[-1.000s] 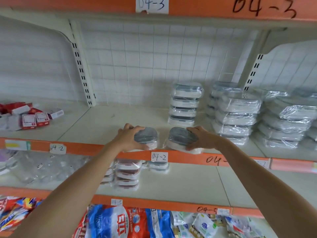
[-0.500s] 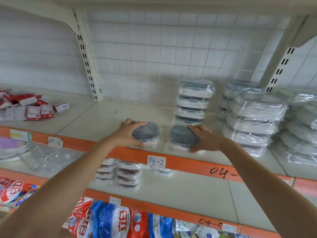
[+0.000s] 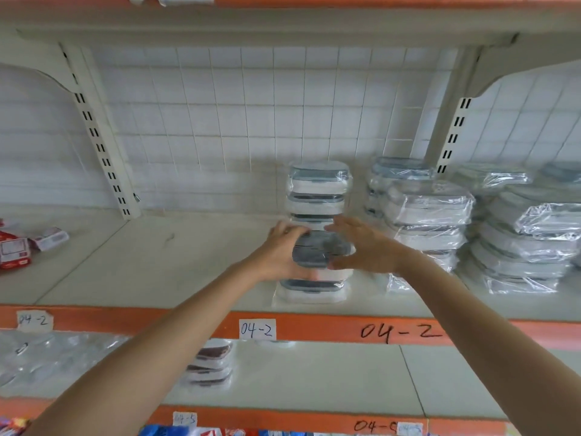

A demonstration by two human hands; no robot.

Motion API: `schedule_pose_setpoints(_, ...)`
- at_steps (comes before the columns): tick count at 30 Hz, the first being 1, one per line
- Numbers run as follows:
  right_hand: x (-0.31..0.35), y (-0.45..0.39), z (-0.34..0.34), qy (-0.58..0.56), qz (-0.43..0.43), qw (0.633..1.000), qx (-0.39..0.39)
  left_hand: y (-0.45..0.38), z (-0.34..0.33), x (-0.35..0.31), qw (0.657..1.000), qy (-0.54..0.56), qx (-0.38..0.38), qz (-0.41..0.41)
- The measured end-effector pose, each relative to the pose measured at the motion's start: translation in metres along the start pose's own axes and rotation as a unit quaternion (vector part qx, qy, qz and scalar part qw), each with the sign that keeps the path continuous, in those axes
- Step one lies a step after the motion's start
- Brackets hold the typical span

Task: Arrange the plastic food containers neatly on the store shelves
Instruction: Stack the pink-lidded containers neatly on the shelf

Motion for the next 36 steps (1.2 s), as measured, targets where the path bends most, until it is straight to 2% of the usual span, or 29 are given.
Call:
schedule_pose_setpoints(8, 0.001, -0.002, -0.010, 0.058, 0.023, 0.998, 0.008, 0.006, -0.007, 0.027, 0.997, -0.015, 0.065, 0.039)
schedule_pose_setpoints(17, 0.002, -0.001, -0.007, 0.096, 0.007, 0.995, 0.014, 0.005, -0.001, 0.015, 0.998, 0.035, -0.004, 0.047)
schedule_pose_setpoints(21, 0.004, 0.001, -0.008, 0.133, 0.008, 0.991, 0.017, 0.009, 0.000, 0.012, 0.998, 0.024, -0.033, 0.041)
schedule_pose_setpoints(27, 0.016, 0.002, -0.003, 0.197, 0.030, 0.980, 0.006, 0.025, 0.000, 0.007, 0.997, 0.022, -0.018, 0.068)
schedule_pose_setpoints(32, 0.057, 0.032, -0.009, 0.218, 0.096, 0.968, -0.082, 0.056, 0.014, -0.005, 0.992, -0.119, -0.045, 0.020)
schedule_pose_setpoints(36, 0.086, 0.055, -0.030, 0.214, 0.126, 0.965, -0.086, 0.082, 0.032, -0.004, 0.980, -0.180, -0.084, 0.009)
Point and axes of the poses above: each hand's wrist, its own y-axis away from the middle knuckle, its own z-axis out of the back of the hand, x = y × z, the point moved 10 cm from there along -y, towards the middle knuckle, and after that the axes turned 9 degrees about -x, right-handed, at the moved point
